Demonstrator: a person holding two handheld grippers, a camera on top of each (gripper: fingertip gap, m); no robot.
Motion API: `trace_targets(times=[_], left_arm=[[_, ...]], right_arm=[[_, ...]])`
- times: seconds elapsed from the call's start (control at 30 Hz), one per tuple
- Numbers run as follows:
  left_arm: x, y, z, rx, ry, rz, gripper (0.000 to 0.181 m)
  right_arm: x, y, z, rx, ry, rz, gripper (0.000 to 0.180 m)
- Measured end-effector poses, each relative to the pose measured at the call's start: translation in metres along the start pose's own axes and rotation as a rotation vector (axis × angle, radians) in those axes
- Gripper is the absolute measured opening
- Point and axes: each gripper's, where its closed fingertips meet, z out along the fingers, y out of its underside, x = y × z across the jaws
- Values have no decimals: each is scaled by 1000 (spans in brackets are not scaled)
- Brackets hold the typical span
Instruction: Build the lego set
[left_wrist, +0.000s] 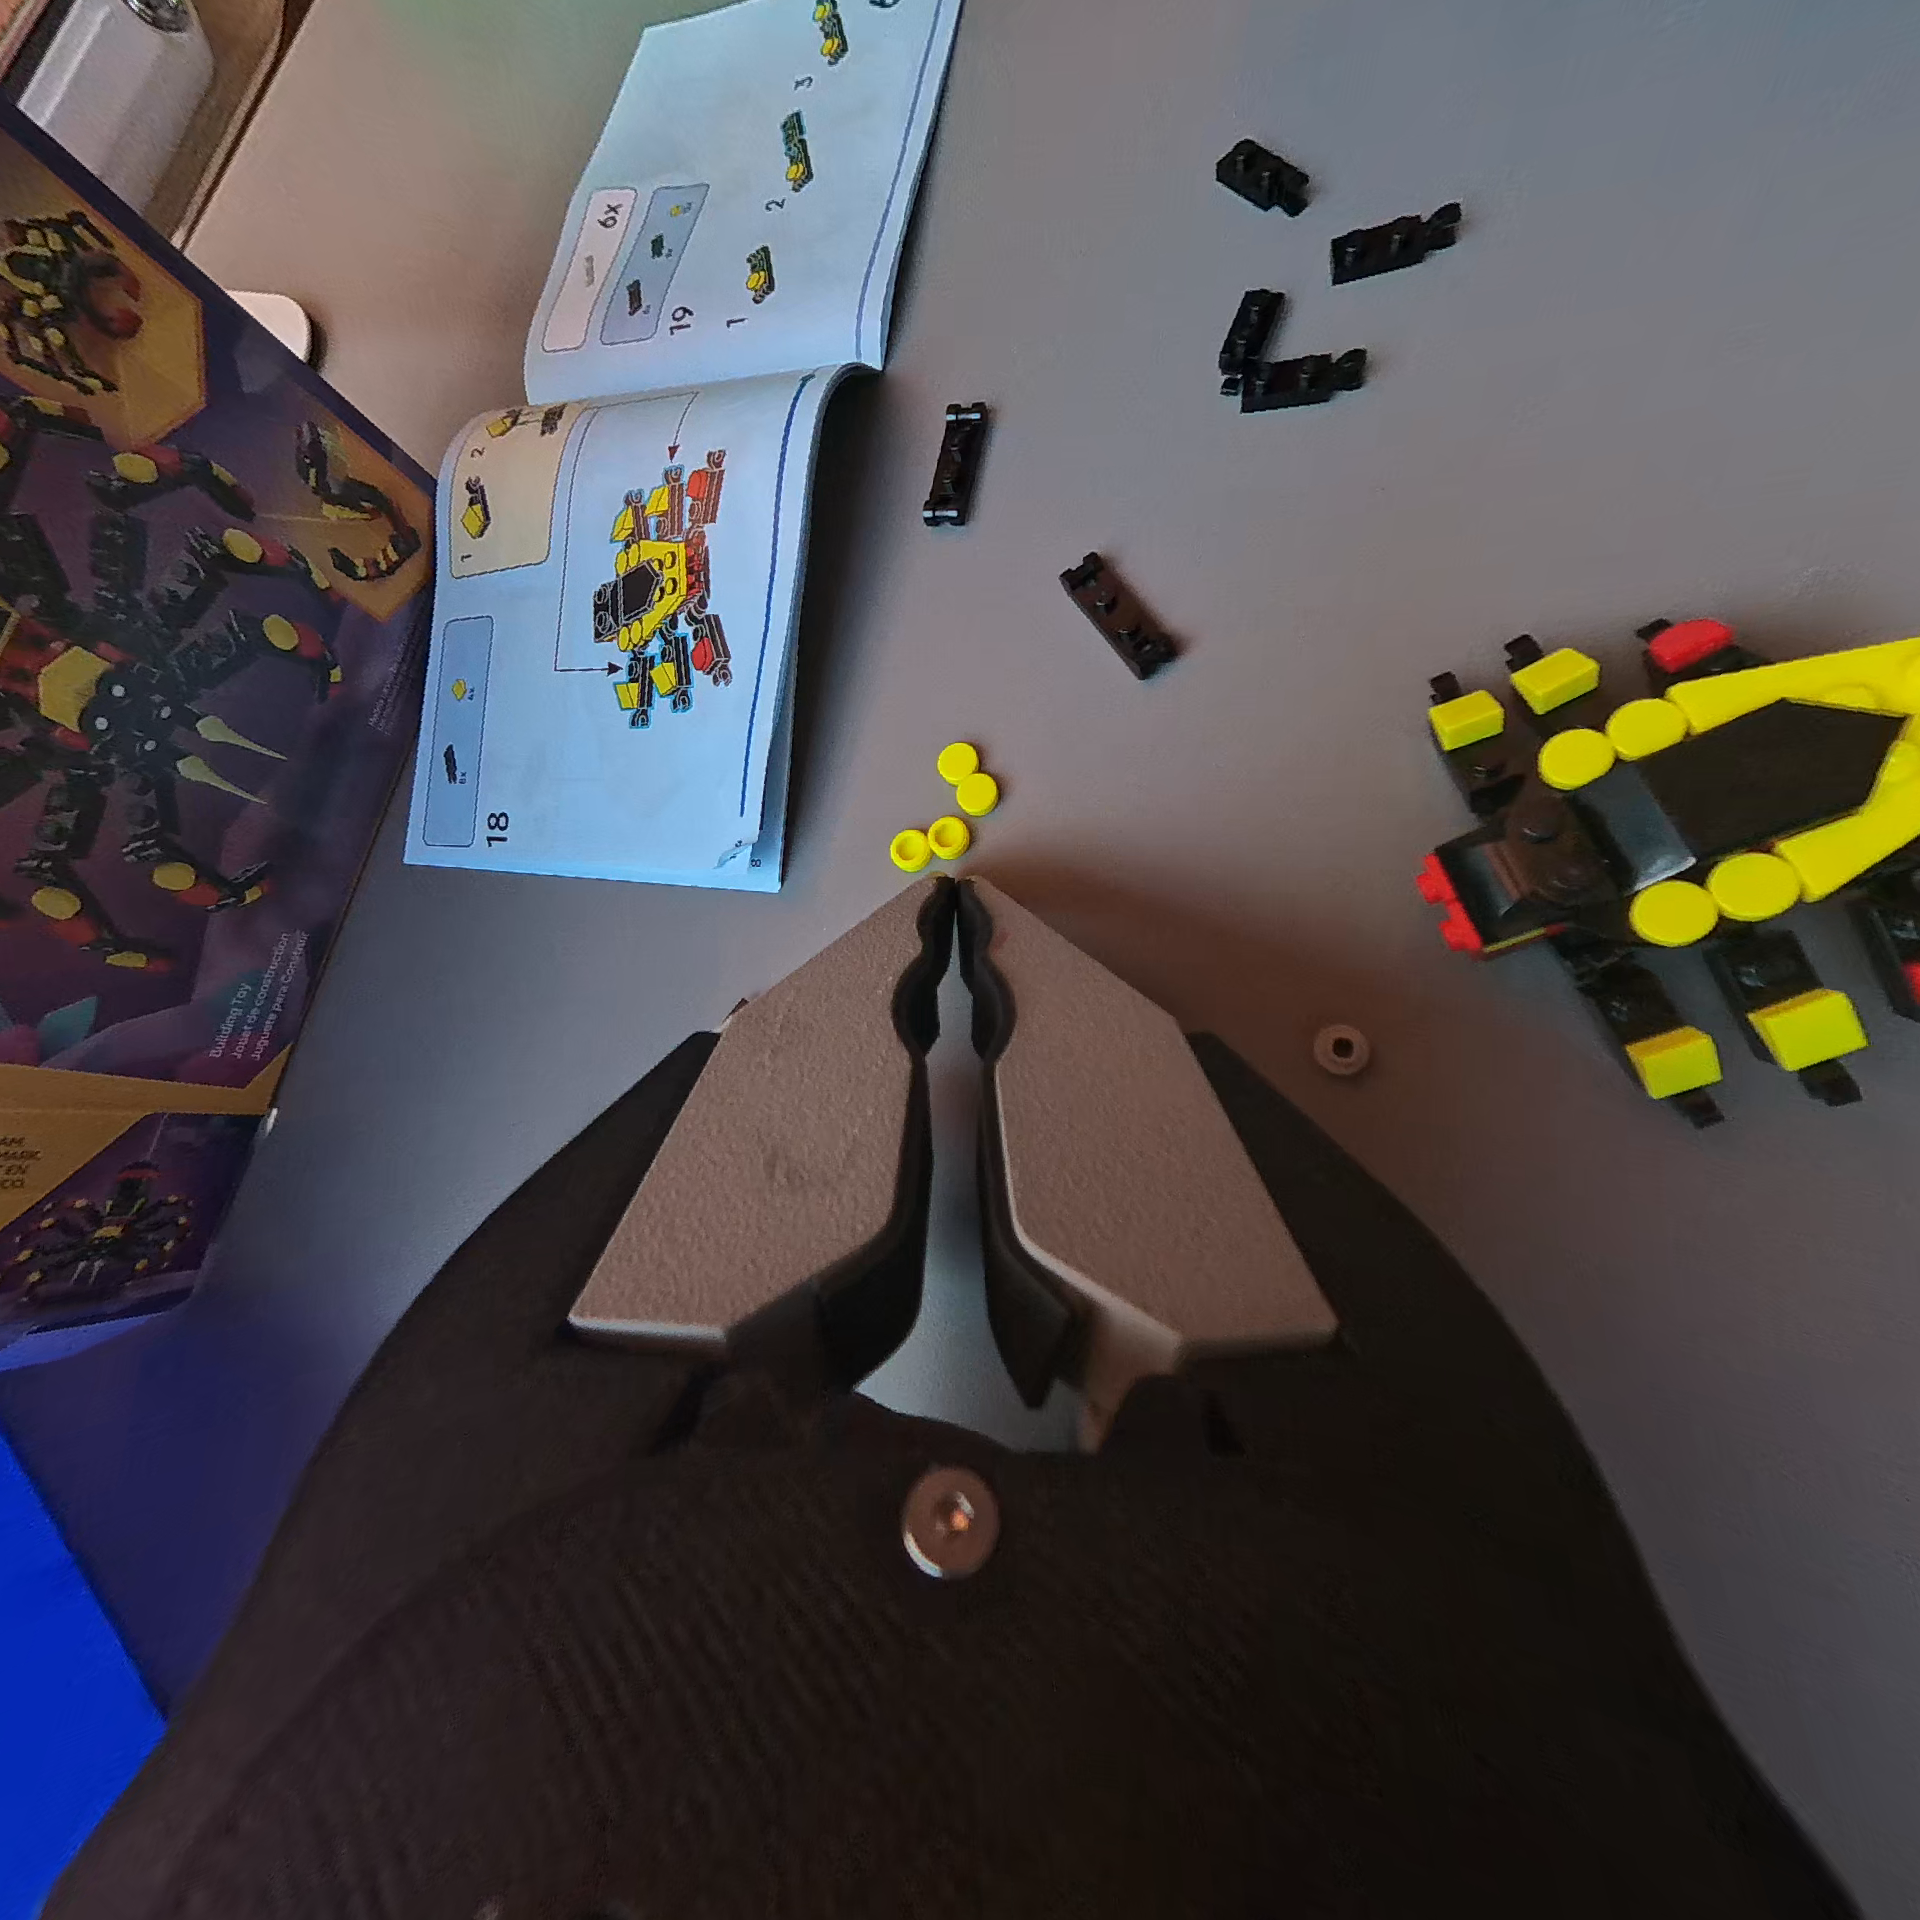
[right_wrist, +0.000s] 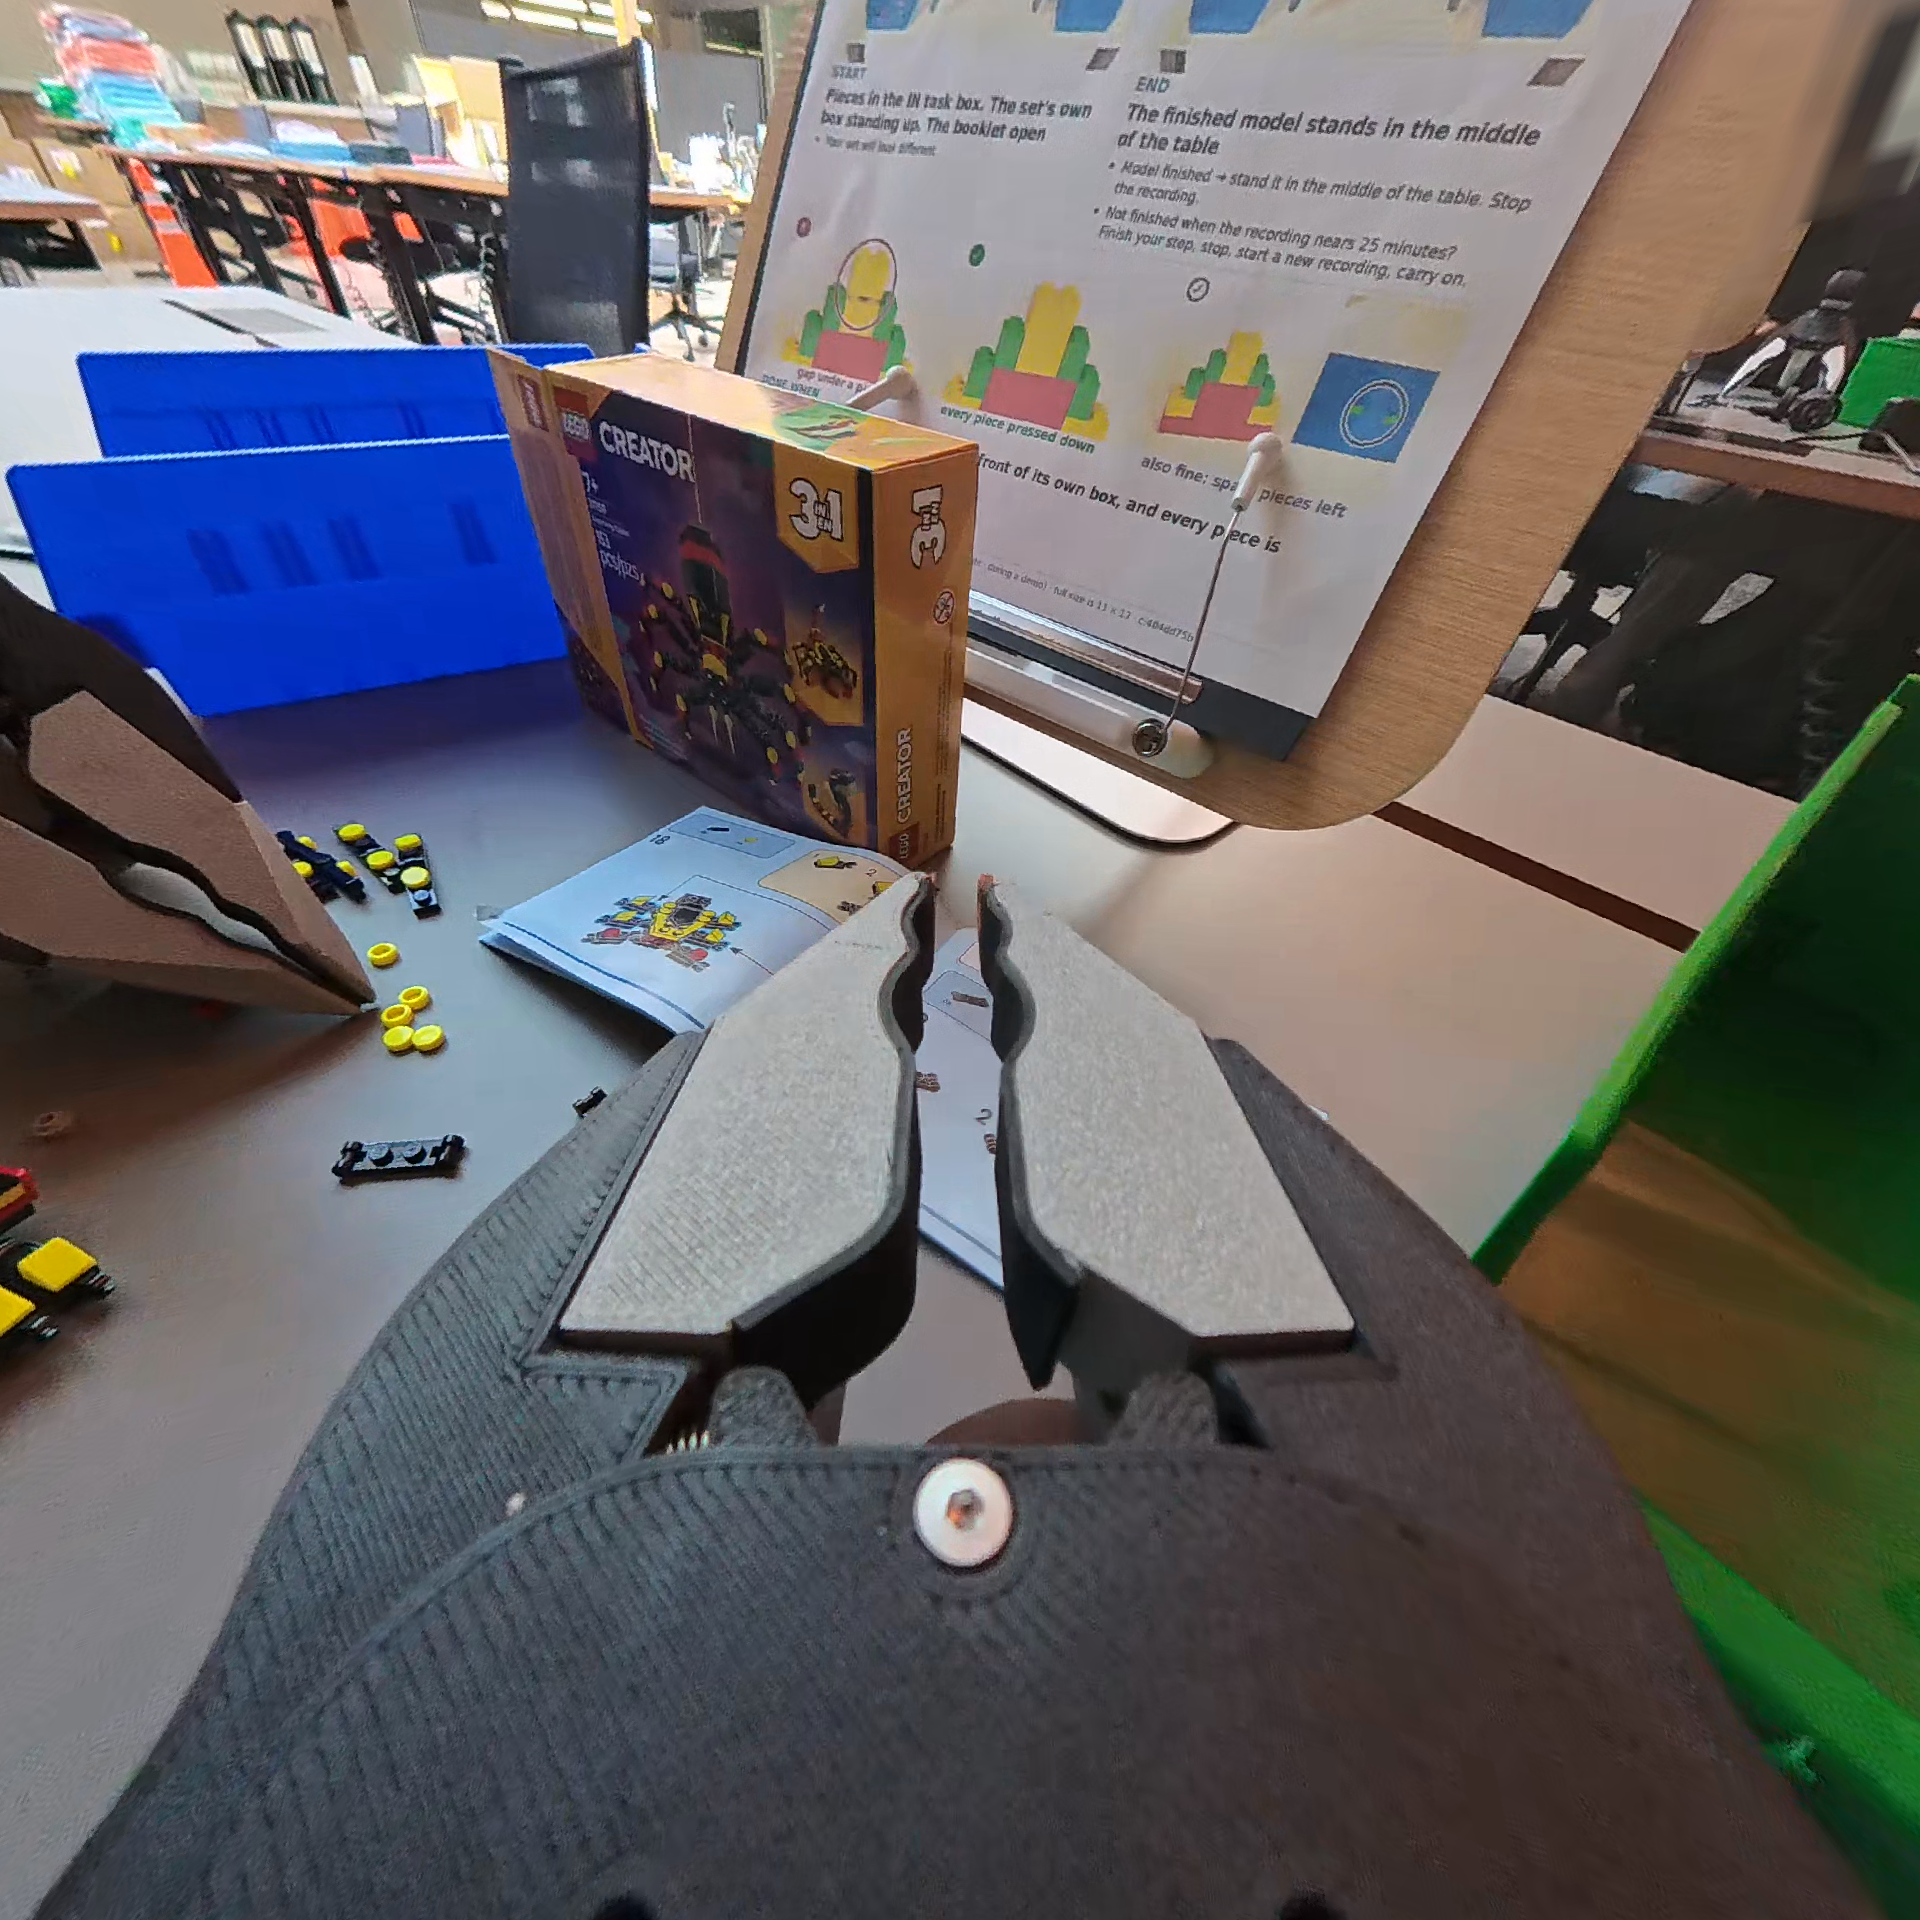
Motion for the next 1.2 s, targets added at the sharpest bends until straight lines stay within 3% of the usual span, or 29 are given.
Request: trace_targets(times=[0.37, 0.7, 0.87, 1.03, 1.2], left_arm=[[0, 0, 0, 0, -1, 2, 0], [0, 0, 0, 1, -4, 5, 0], [0, 0, 0, 1, -2, 4, 0], [0, 0, 0, 0, -6, 6, 0], [0, 0, 0, 0, -10, 11, 0]], right_arm=[[-19, 8, 7, -52, -82, -36, 5], [-35, 30, 16, -170, -75, -245, 1], [-65, 47, 18, -253, -219, -289, 0], [-127, 63, 16, -358, -451, -312, 0], [-157, 74, 27, -477, -536, -446, 2]])
